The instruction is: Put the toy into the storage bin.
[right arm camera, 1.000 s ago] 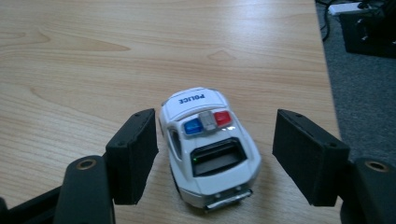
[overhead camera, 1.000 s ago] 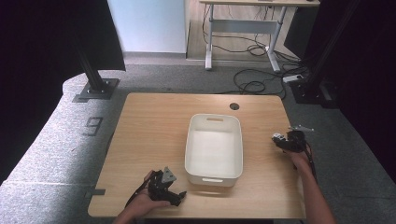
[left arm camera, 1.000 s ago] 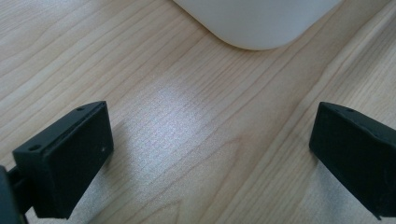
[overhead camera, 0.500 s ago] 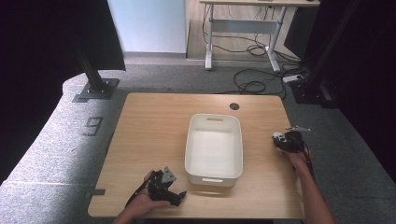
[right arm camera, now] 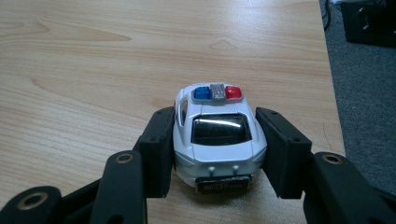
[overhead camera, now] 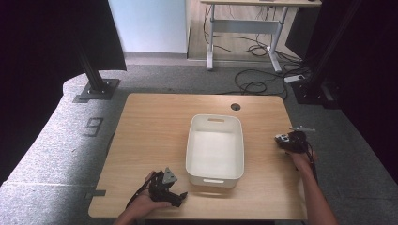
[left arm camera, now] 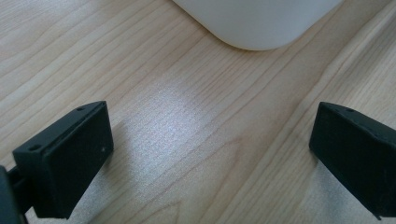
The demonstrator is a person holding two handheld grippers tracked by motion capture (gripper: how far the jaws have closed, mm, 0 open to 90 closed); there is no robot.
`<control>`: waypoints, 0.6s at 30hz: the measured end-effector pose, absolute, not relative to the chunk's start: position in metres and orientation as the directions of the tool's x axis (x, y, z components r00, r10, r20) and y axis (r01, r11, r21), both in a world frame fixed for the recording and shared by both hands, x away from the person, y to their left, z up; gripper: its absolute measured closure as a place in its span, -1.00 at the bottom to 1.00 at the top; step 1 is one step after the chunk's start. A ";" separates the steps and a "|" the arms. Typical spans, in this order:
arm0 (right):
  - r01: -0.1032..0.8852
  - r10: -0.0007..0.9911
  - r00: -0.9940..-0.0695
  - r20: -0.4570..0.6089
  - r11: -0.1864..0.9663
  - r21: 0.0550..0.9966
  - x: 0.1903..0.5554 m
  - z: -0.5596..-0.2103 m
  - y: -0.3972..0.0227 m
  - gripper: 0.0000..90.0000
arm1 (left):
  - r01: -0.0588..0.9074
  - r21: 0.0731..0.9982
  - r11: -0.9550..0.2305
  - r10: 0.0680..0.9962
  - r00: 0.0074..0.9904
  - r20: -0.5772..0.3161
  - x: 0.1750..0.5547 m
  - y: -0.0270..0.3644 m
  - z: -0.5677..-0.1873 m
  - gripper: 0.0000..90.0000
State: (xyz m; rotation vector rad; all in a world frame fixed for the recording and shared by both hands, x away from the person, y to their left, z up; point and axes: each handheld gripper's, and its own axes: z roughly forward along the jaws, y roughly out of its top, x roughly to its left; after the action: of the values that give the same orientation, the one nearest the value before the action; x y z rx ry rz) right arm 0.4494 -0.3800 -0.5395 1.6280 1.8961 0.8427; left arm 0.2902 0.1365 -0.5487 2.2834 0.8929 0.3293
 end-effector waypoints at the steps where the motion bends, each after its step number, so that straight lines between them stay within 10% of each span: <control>1: 0.678 0.987 -0.162 0.023 0.094 0.729 0.449 -0.539 -0.380 0.10 | 0.512 0.657 -0.553 0.677 0.736 -0.004 0.290 0.136 -0.549 -1.00; 18: 0.646 0.979 -0.196 0.058 0.084 0.759 0.437 -0.522 -0.373 0.10 | 0.512 0.658 -0.552 0.679 0.735 -0.003 0.290 0.136 -0.549 -1.00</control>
State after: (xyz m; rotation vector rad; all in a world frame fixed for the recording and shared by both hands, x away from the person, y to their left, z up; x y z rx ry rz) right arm 0.4367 -0.3732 -0.5216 1.5970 1.8956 0.9291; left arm 0.2901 0.1362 -0.5488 2.2821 0.8943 0.3316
